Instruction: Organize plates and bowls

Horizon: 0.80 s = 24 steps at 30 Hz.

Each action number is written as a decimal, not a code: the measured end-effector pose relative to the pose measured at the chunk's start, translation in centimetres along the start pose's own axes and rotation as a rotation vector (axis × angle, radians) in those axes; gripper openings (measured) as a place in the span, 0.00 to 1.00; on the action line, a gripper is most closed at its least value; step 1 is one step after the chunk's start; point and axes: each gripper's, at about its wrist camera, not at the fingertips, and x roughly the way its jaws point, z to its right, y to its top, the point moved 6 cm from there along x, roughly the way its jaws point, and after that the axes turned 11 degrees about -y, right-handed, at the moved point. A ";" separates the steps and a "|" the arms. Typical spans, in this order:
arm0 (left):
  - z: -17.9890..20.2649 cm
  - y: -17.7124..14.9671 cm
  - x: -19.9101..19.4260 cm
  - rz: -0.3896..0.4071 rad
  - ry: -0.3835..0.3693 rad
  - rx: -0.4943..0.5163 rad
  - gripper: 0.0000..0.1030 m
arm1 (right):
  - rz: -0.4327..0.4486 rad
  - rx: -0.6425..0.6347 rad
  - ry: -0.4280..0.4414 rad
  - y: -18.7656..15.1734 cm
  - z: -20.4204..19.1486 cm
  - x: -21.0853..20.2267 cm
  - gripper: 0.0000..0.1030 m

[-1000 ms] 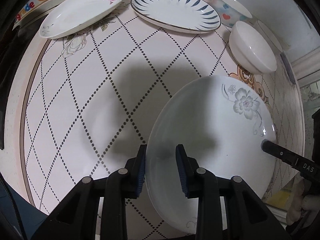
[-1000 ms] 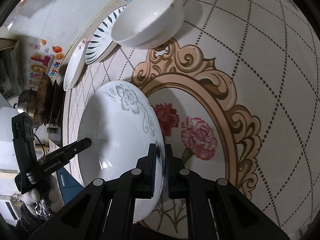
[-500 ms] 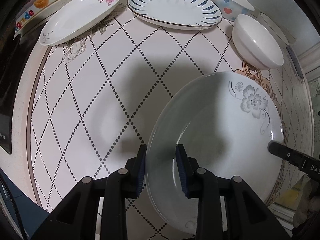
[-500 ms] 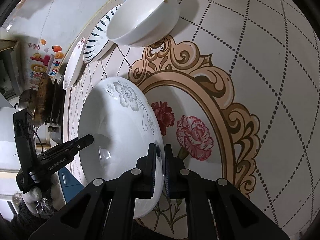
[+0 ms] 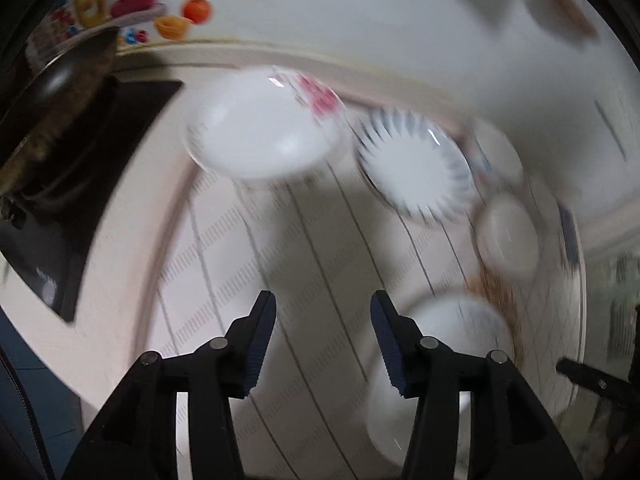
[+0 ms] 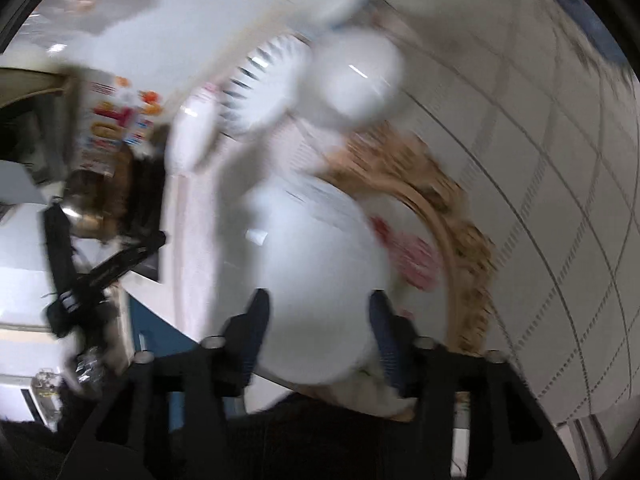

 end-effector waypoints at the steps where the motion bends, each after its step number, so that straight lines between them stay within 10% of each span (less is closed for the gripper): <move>1: -1.7 1.5 0.1 0.010 0.012 -0.018 0.46 | 0.001 -0.011 0.040 1.4 -2.3 0.2 0.57; 14: -15.3 13.3 7.4 0.017 0.097 -0.141 0.46 | -0.012 -0.101 -0.025 24.5 -20.7 18.7 0.54; 24: -17.6 14.2 11.0 -0.038 0.062 -0.144 0.20 | -0.078 -0.116 -0.115 29.3 -20.9 27.4 0.12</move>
